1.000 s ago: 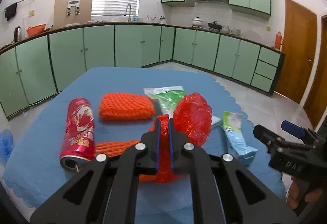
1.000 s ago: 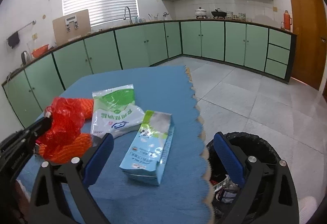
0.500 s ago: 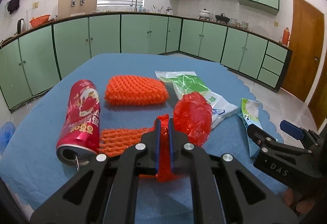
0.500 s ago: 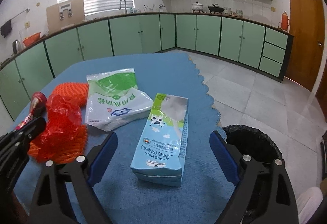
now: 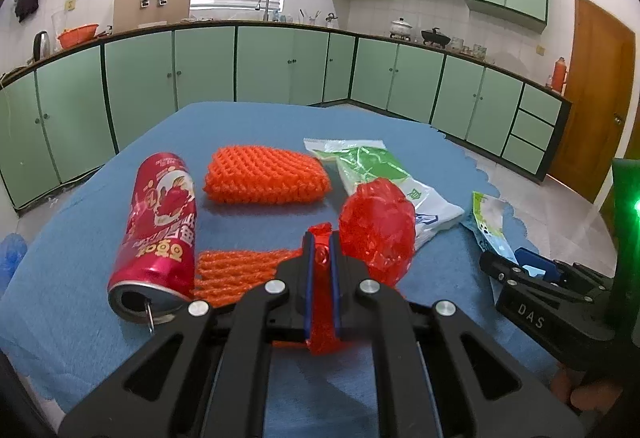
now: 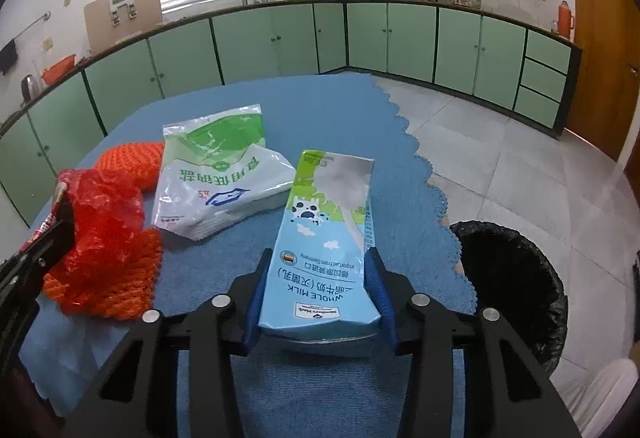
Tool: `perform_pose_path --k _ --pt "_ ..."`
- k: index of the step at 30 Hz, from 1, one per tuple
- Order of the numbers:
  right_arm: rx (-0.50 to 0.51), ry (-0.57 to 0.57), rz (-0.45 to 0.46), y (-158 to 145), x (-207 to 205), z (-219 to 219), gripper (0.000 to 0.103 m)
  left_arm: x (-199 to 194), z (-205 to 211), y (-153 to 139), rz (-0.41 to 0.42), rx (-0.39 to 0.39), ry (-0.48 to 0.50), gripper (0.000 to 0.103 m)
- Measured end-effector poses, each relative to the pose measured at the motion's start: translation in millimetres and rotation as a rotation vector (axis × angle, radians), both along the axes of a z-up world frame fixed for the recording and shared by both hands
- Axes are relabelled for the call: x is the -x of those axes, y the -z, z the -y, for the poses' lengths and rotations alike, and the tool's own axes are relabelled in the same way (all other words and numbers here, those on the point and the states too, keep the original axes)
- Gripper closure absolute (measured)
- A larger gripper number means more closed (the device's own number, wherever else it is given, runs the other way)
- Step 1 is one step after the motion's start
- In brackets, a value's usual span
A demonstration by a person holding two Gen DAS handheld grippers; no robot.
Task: Collect trash
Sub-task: 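Grasp the blue milk carton with the right gripper while the left gripper holds the red bag, then carry the red bag and milk carton over the bin and release both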
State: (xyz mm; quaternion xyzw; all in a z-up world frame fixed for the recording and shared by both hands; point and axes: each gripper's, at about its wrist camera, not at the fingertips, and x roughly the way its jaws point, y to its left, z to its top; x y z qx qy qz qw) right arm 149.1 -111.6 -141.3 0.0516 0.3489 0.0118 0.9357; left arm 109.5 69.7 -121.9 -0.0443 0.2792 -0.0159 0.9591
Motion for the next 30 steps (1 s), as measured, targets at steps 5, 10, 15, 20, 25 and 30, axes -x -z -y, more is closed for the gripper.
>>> perform_pose_path --k 5,10,15,20,25,30 --pt "-0.004 0.005 0.021 -9 4 10 0.058 -1 6 -7 0.010 0.001 0.008 0.098" --pt "0.007 0.021 0.072 -29 8 20 0.058 -5 19 -12 0.023 -0.003 0.027 0.098" --pt "0.008 0.042 0.098 -43 8 33 0.058 -12 33 -20 0.041 -0.003 0.052 0.098" --pt "0.013 0.071 0.113 -52 7 49 0.058 -20 51 -28 0.057 0.006 0.082 0.098" --pt "0.014 0.115 0.128 -60 10 76 0.058 -32 77 -35 0.064 0.021 0.135 0.098" --pt "0.013 0.178 0.127 -61 12 114 0.058 -46 119 -34 0.053 0.044 0.217 0.098"
